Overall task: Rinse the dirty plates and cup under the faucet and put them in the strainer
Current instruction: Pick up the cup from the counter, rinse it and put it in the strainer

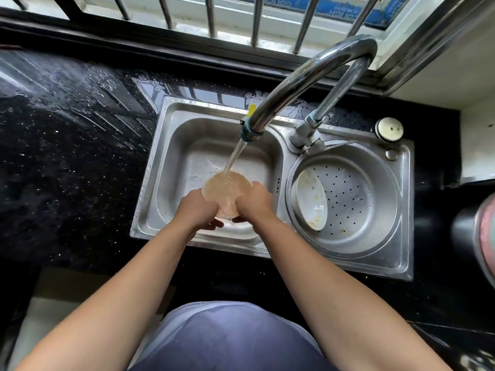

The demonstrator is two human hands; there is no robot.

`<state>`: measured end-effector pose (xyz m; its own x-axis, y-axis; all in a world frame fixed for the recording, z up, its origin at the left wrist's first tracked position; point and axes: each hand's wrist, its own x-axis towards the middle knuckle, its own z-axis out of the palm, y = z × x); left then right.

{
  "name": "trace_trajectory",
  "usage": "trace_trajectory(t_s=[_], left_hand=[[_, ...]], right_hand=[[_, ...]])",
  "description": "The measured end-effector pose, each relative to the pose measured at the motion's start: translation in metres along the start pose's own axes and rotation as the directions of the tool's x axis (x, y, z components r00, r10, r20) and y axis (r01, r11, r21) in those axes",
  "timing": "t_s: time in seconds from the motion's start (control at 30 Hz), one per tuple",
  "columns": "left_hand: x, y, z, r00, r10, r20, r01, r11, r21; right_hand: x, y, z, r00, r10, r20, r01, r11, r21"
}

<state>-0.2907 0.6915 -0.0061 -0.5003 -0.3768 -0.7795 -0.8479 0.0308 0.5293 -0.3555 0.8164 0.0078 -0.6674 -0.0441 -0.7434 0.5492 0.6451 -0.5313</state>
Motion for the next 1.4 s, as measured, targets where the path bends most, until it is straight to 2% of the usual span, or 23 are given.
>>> trace_trajectory(t_s=[0.07, 0.17, 0.23, 0.4, 0.47, 0.5, 0.57, 0.6, 0.7, 0.77, 0.83, 0.97, 1.2, 1.3, 1.4], left_hand=[[0.003, 0.01, -0.004, 0.999, 0.025, -0.04, -0.016, 0.976, 0.218], [0.011, 0.026, -0.011, 0.976, 0.175, -0.129, -0.073, 0.821, 0.566], [0.018, 0.033, -0.011, 0.956, 0.271, -0.116, -0.14, 0.764, 0.63], [0.027, 0.034, -0.01, 0.966, 0.256, -0.021, -0.182, 0.739, 0.648], [0.027, 0.029, -0.011, 0.975, 0.216, 0.047, -0.203, 0.789, 0.579], [0.026, 0.025, -0.011, 0.978, 0.19, 0.085, -0.207, 0.854, 0.477], [0.02, 0.019, -0.01, 0.981, 0.134, 0.139, -0.156, 0.974, 0.164], [0.016, 0.016, -0.009, 0.98, 0.106, 0.171, -0.108, 0.994, 0.007], [0.007, 0.008, 0.0, 0.963, 0.049, 0.265, 0.04, 0.947, -0.32], [0.004, 0.005, 0.005, 0.962, 0.03, 0.271, 0.101, 0.884, -0.456], [0.003, 0.003, 0.006, 0.97, 0.035, 0.241, 0.092, 0.863, -0.497], [0.005, -0.002, 0.0, 0.977, 0.113, 0.178, -0.021, 0.893, -0.449], [0.011, -0.015, -0.021, 0.953, 0.212, 0.216, -0.066, 0.842, -0.536], [0.012, -0.014, -0.022, 0.97, 0.213, 0.118, -0.141, 0.886, -0.441], [0.013, -0.005, -0.022, 0.969, 0.247, -0.01, -0.234, 0.905, -0.355]], right_hand=[[-0.003, 0.0, 0.001, 1.0, 0.009, 0.007, -0.009, 1.0, 0.002], [-0.005, -0.002, 0.0, 0.999, -0.032, 0.011, 0.033, 0.999, -0.042], [-0.006, -0.002, 0.0, 0.998, -0.054, 0.028, 0.056, 0.996, -0.07], [-0.003, 0.0, -0.005, 0.998, -0.03, 0.047, 0.033, 0.996, -0.082], [0.0, 0.0, -0.007, 0.999, -0.014, 0.04, 0.018, 0.996, -0.092], [0.002, 0.001, -0.008, 0.999, 0.003, 0.038, -0.001, 0.999, -0.054], [0.006, 0.002, -0.009, 0.997, 0.056, 0.049, -0.059, 0.995, 0.074], [0.007, 0.002, -0.01, 0.995, 0.082, 0.061, -0.09, 0.987, 0.134], [0.011, 0.002, -0.01, 0.988, 0.123, 0.093, -0.139, 0.972, 0.192], [0.013, 0.0, -0.008, 0.985, 0.144, 0.093, -0.16, 0.969, 0.189], [0.015, -0.003, -0.006, 0.978, 0.16, 0.135, -0.189, 0.952, 0.242], [0.013, -0.014, -0.005, 0.926, 0.153, 0.345, -0.289, 0.875, 0.389], [0.018, -0.031, -0.011, 0.787, 0.198, 0.584, -0.503, 0.754, 0.422], [0.023, -0.035, -0.009, 0.744, 0.226, 0.629, -0.57, 0.706, 0.42], [0.027, -0.036, -0.003, 0.666, 0.198, 0.719, -0.665, 0.594, 0.453]])
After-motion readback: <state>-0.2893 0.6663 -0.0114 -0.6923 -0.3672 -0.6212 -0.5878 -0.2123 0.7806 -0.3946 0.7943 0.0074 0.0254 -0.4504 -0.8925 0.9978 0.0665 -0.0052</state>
